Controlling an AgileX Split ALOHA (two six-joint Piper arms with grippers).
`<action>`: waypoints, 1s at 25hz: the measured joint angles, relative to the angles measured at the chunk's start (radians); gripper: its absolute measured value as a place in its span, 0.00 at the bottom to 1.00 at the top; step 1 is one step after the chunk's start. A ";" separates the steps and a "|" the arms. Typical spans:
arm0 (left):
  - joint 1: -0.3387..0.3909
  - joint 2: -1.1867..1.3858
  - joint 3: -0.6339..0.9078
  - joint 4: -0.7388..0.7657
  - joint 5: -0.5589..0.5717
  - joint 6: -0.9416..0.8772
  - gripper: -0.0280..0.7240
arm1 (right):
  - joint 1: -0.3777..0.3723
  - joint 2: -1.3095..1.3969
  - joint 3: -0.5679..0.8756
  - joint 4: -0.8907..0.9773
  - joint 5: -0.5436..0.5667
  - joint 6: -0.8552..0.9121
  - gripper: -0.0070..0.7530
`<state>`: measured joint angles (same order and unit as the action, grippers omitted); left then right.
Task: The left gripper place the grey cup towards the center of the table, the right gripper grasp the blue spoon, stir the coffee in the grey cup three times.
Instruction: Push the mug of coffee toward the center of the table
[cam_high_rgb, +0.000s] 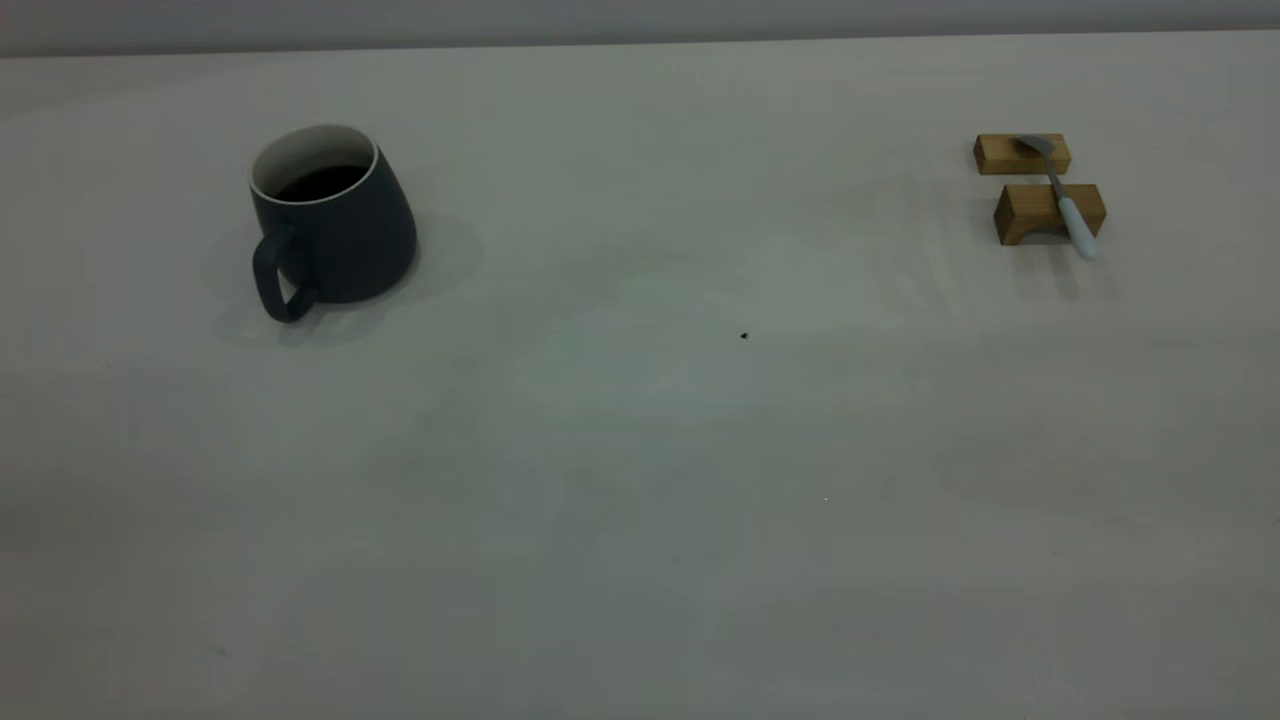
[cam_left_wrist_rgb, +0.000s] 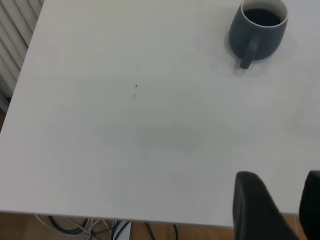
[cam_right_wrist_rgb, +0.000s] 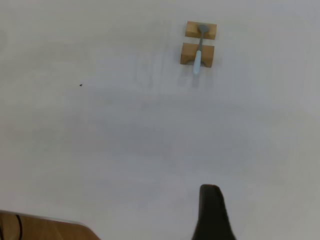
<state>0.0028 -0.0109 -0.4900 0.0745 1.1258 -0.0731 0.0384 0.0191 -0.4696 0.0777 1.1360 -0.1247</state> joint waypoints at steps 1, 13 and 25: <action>0.000 0.017 -0.008 -0.002 -0.008 0.000 0.43 | 0.000 0.000 0.000 0.000 0.000 0.000 0.77; 0.000 0.739 -0.075 -0.011 -0.461 0.024 0.67 | 0.000 0.000 0.000 0.000 0.000 0.000 0.77; -0.099 1.537 -0.295 -0.010 -0.810 0.085 0.83 | 0.000 0.000 0.000 0.000 0.000 0.000 0.77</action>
<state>-0.0962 1.5260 -0.7848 0.0644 0.3159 0.0123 0.0384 0.0191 -0.4696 0.0777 1.1360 -0.1247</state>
